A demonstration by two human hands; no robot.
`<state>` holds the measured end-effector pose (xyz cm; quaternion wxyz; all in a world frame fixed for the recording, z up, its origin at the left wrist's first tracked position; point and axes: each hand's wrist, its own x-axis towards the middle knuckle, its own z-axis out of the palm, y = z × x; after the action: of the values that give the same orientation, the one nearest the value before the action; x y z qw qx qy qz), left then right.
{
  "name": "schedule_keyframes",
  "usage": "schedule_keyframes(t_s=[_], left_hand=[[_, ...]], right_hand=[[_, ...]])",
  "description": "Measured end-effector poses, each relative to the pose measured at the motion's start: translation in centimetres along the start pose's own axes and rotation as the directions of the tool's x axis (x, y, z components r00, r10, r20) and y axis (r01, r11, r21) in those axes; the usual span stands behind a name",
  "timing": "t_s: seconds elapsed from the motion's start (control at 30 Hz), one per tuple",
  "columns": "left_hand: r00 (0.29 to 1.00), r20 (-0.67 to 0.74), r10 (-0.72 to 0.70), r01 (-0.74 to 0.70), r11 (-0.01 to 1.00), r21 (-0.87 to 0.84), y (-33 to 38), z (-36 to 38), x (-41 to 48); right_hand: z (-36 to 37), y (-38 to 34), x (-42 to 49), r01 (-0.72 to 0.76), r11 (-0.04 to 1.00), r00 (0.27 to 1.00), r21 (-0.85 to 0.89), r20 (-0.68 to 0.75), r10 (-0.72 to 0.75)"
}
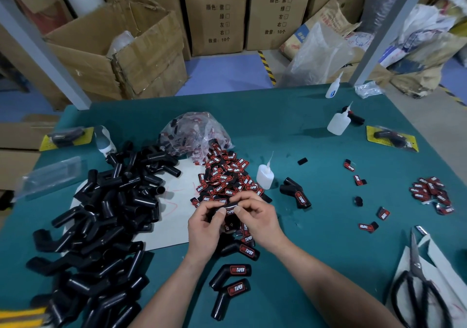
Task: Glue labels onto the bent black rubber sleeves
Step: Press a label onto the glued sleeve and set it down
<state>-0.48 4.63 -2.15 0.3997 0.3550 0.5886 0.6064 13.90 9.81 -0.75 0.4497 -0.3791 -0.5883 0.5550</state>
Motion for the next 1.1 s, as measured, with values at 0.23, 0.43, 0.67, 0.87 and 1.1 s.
schedule_keyframes(t_s=[0.23,0.43,0.67,0.87,1.1], left_hand=[[0.982,0.101,0.159,-0.162,0.987,0.024,0.7,0.1,-0.2],[0.974,0.068,0.214,-0.219,0.973,0.074,0.3,0.2,-0.1],[0.979,0.048,0.196,-0.198,0.980,0.025,0.3,0.3,-0.2],[0.983,0.022,0.183,-0.184,0.981,0.064,0.1,0.4,-0.1],[0.985,0.003,0.172,-0.172,0.983,0.066,-0.1,0.3,-0.2]], right_hand=[[-0.5,0.4,0.5,0.028,0.997,0.999,-0.072,-0.032,-0.030],[-0.5,0.4,0.5,0.048,0.999,0.999,0.012,-0.019,-0.048],[-1.1,0.7,0.6,0.182,0.977,0.982,-0.109,-0.024,-0.185],[-1.8,0.8,1.2,0.551,0.662,0.822,-0.508,0.198,-0.534],[-1.9,0.5,1.2,0.555,0.655,0.822,-0.513,0.217,-0.527]])
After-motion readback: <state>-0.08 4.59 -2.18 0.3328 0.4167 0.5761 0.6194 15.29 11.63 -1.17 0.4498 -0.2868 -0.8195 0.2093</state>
